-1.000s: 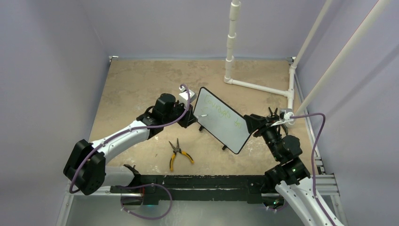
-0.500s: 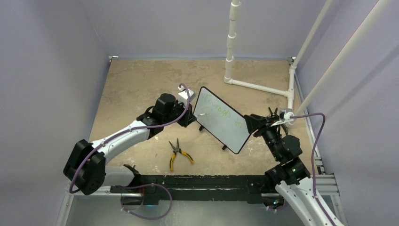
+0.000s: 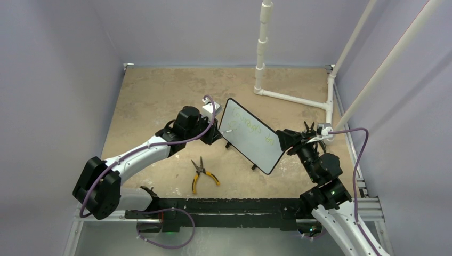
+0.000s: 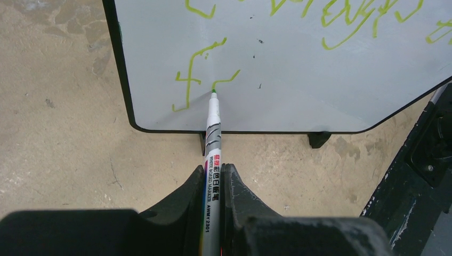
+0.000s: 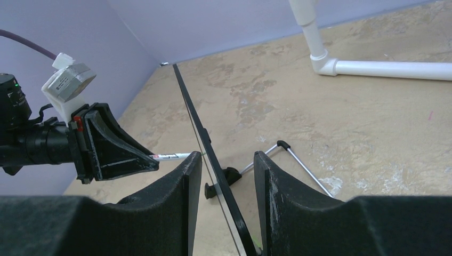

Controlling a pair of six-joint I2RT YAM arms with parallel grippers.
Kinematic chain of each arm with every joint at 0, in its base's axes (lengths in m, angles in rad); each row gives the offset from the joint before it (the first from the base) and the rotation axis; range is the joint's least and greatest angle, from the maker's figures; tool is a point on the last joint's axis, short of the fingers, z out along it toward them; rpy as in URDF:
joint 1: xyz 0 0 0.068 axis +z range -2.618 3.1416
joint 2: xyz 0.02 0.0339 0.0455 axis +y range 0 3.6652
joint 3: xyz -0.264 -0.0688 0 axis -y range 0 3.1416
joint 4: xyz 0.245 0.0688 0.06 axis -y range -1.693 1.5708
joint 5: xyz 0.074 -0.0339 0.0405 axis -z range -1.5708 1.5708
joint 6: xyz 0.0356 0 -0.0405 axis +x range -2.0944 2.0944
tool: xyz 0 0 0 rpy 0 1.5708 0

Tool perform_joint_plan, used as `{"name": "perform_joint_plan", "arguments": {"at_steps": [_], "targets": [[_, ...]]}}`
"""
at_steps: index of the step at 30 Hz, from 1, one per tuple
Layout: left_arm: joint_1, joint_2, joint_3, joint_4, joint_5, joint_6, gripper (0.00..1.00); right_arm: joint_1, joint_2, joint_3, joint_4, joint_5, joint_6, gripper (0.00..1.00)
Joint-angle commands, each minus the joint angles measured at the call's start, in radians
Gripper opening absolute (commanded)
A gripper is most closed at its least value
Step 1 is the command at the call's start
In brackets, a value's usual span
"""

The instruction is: Write a sentence on the whiteboard

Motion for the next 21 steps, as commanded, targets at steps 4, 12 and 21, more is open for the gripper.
{"name": "perform_joint_plan", "arguments": {"at_steps": [4, 12, 21], "targets": [[-0.014, 0.013, 0.025, 0.06, 0.065, -0.004, 0.0, 0.005, -0.006, 0.009, 0.025, 0.014, -0.009, 0.43], [-0.014, -0.01, 0.024, 0.086, 0.052, -0.009, 0.0, 0.004, -0.007, 0.009, 0.026, 0.014, -0.009, 0.44], [-0.014, -0.041, 0.014, 0.092, 0.009, -0.015, 0.0, 0.005, -0.008, 0.009, 0.024, 0.012, -0.009, 0.43]]}}
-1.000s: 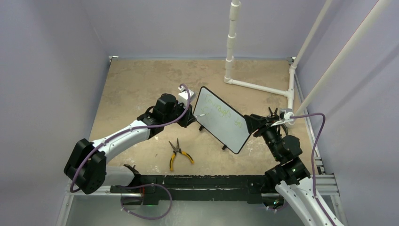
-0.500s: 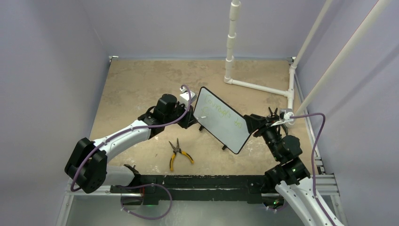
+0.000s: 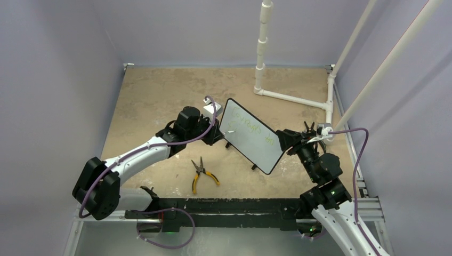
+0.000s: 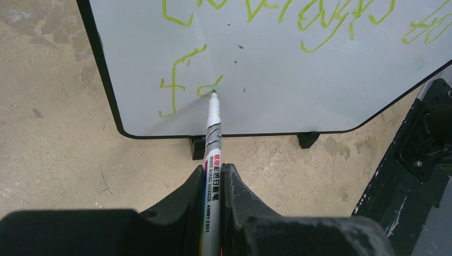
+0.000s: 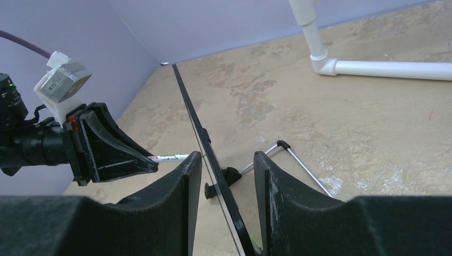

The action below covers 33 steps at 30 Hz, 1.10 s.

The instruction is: Write a sentence on the whiteboard

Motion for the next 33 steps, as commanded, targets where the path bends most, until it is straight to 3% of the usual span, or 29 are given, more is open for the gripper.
{"name": "perform_joint_plan", "arguments": {"at_steps": [1, 17, 33], "targets": [[-0.002, -0.041, 0.013, 0.077, -0.024, -0.015, 0.0, 0.005, -0.009, 0.009, 0.024, 0.012, -0.009, 0.44], [-0.003, -0.085, -0.018, 0.07, 0.012, -0.002, 0.0, 0.005, -0.016, 0.009, 0.021, 0.015, -0.008, 0.44], [-0.007, -0.015, 0.008, 0.076, 0.034, -0.01, 0.0, 0.005, -0.015, 0.009, 0.023, 0.015, -0.008, 0.44]]}}
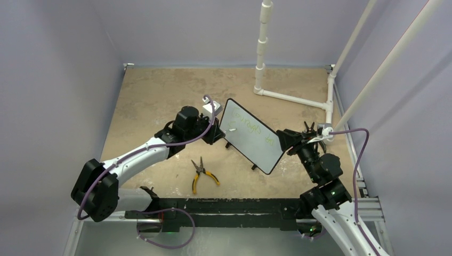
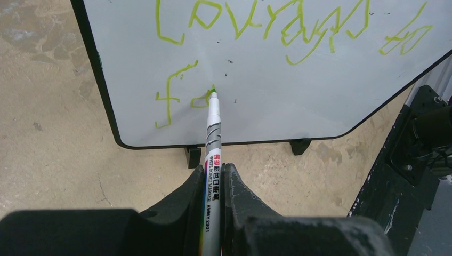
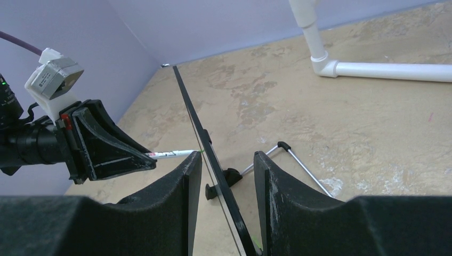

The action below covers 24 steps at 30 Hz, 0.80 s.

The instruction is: Write a sentence on the whiteboard

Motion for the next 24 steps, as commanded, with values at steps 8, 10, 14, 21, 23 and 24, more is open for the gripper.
{"name": "perform_joint_plan", "arguments": {"at_steps": [8, 10, 14, 21, 23, 24], "targets": [[-0.02, 0.012, 0.01, 0.033, 0.039, 0.006, 0.0, 0.005, -0.005, 0.007, 0.024, 0.015, -0.008, 0.43], [-0.023, 0.012, 0.009, 0.021, 0.032, 0.007, 0.0, 0.003, -0.006, 0.009, 0.023, 0.016, -0.008, 0.43], [-0.027, 0.01, 0.005, -0.01, 0.007, 0.007, 0.0, 0.004, -0.007, 0.009, 0.023, 0.013, -0.008, 0.43], [-0.029, 0.012, -0.005, -0.06, -0.027, -0.005, 0.0, 0.004, -0.012, 0.006, 0.023, 0.013, -0.008, 0.44], [-0.03, 0.015, -0.006, -0.062, -0.026, -0.007, 0.0, 0.004, -0.012, 0.006, 0.022, 0.012, -0.008, 0.44], [-0.03, 0.018, -0.005, -0.064, -0.026, -0.007, 0.0, 0.004, -0.012, 0.006, 0.023, 0.012, -0.008, 0.44]]}}
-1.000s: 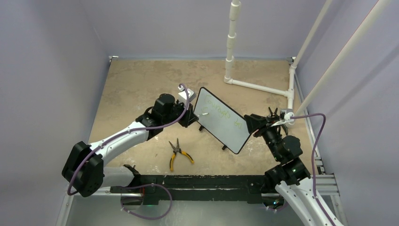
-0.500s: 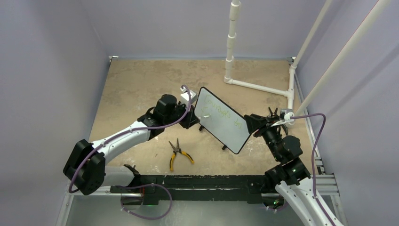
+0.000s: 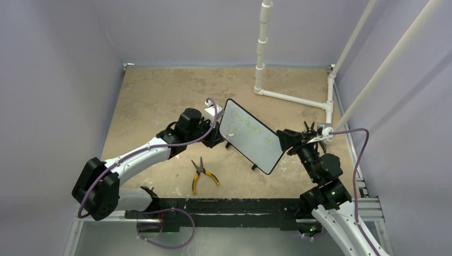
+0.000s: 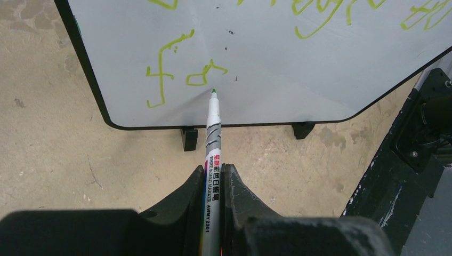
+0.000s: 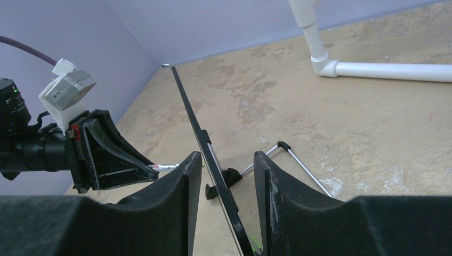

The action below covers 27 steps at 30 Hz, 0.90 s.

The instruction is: Write a sentence on the whiteboard

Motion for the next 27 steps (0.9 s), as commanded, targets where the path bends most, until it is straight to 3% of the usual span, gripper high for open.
{"name": "perform_joint_plan", "arguments": {"at_steps": [1, 27], "targets": [[-0.009, 0.009, -0.004, -0.006, -0.011, -0.007, 0.0, 0.005, -0.012, 0.007, 0.023, 0.013, -0.008, 0.44], [-0.011, -0.01, 0.01, 0.07, 0.004, 0.001, 0.0, 0.004, -0.017, 0.007, 0.021, 0.012, -0.008, 0.44]]}}
